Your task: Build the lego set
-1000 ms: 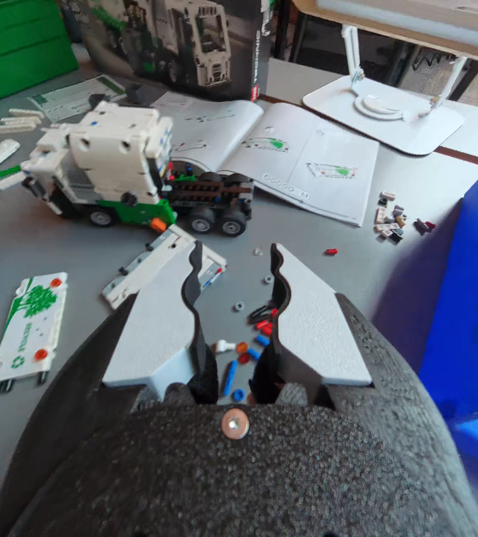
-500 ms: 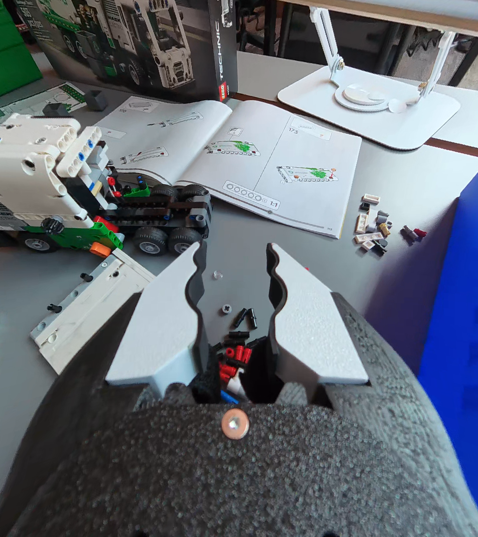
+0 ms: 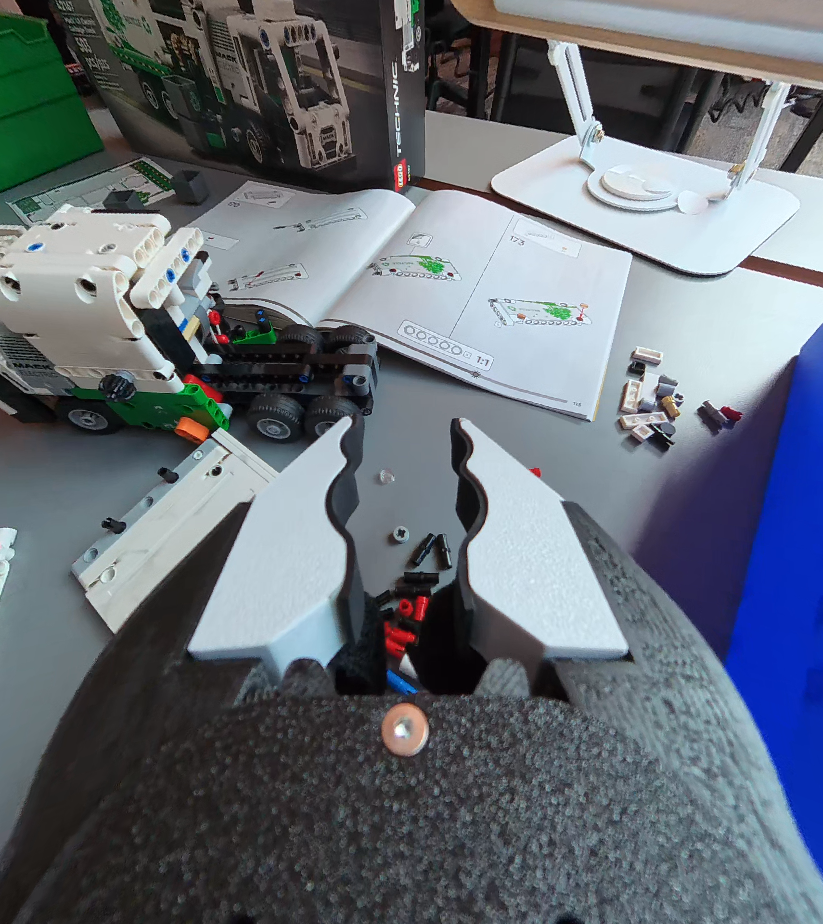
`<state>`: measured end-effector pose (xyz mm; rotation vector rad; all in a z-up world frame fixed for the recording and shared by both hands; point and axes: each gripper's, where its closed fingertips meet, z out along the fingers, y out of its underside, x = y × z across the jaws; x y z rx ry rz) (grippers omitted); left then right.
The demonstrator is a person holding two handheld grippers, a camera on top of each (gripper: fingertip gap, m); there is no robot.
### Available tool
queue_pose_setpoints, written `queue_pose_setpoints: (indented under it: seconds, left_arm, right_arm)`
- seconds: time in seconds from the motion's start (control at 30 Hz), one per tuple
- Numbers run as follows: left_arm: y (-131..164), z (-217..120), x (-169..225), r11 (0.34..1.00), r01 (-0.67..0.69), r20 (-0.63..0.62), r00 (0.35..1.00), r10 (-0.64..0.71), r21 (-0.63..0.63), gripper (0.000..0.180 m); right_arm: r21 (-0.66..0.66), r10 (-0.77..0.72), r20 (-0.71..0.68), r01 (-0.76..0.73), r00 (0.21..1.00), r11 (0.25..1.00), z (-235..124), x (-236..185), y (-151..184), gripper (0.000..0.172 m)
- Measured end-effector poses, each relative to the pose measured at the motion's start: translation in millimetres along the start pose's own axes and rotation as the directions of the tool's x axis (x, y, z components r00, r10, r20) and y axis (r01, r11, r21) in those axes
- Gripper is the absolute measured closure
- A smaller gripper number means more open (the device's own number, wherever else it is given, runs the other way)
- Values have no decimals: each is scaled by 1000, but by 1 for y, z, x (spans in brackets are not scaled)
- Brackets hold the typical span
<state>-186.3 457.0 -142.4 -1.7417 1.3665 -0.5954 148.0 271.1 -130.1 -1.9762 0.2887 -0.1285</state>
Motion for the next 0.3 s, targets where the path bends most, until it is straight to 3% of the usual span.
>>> queue_pose_setpoints:
  seconds: [0.17, 0.3]
  left_arm:
    - [18, 1, -18, 963, -202, -94, 978, 188, -177, 153]
    - [25, 15, -15, 946, -239, -253, 950, 181, -221, 150]
  right_arm:
    - [2, 6, 1, -6, 1000, 1000, -1, 0, 0, 138]
    - [-2, 1, -13, -1, 1000, 1000, -1, 3, 2, 139]
